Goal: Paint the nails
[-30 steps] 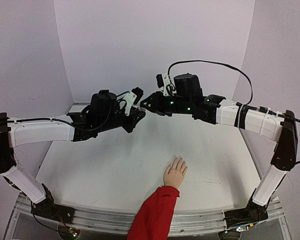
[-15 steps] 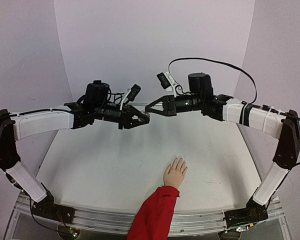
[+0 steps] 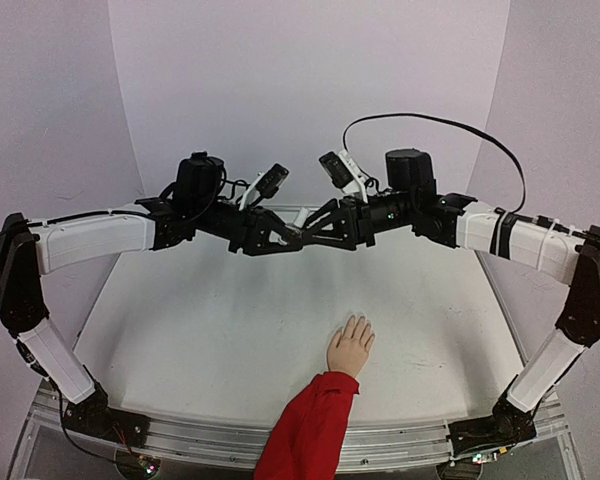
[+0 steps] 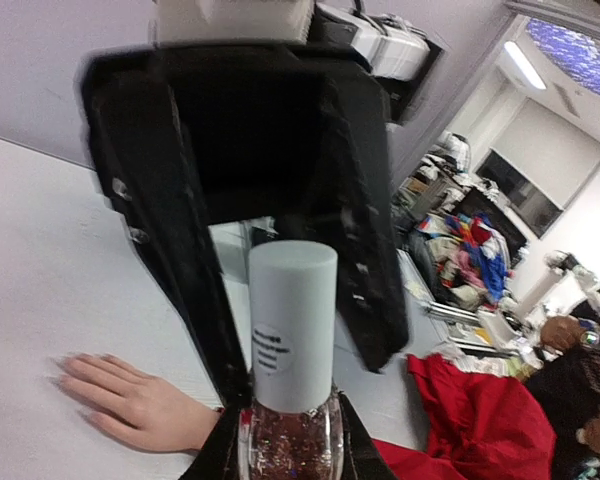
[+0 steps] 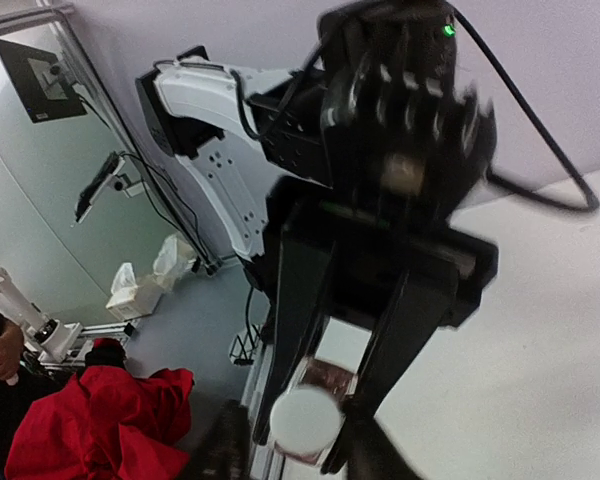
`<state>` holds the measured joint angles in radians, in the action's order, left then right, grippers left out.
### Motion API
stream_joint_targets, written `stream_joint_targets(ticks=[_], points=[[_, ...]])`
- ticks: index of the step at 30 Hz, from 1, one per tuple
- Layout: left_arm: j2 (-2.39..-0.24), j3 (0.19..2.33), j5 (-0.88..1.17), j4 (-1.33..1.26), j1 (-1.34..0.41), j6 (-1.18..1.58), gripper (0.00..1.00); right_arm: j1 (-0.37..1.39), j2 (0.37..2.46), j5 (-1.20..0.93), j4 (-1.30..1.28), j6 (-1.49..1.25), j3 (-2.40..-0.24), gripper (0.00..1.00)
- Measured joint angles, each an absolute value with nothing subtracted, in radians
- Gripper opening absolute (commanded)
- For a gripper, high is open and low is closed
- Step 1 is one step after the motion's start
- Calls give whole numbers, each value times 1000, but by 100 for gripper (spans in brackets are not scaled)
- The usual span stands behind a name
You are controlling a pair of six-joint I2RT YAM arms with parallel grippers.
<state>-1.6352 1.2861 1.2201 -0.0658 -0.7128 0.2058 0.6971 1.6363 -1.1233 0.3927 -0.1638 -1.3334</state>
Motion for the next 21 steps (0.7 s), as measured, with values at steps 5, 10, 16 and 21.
stream_joint_targets(ticks=[5, 10, 16, 21], points=[[-1565, 1211, 867, -90, -692, 148, 0, 682, 1579, -954, 323, -153, -1257, 69], [-1496, 1144, 467, -89, -715, 88, 0, 686, 1506, -718, 301, -218, -1230, 71], [-1488, 1138, 145, -89, -815, -5, 0, 733, 1487, -461, 321, -404, -1248, 65], [-1491, 1138, 21, -90, -869, -61, 0, 767, 1543, -368, 323, -529, -1323, 60]])
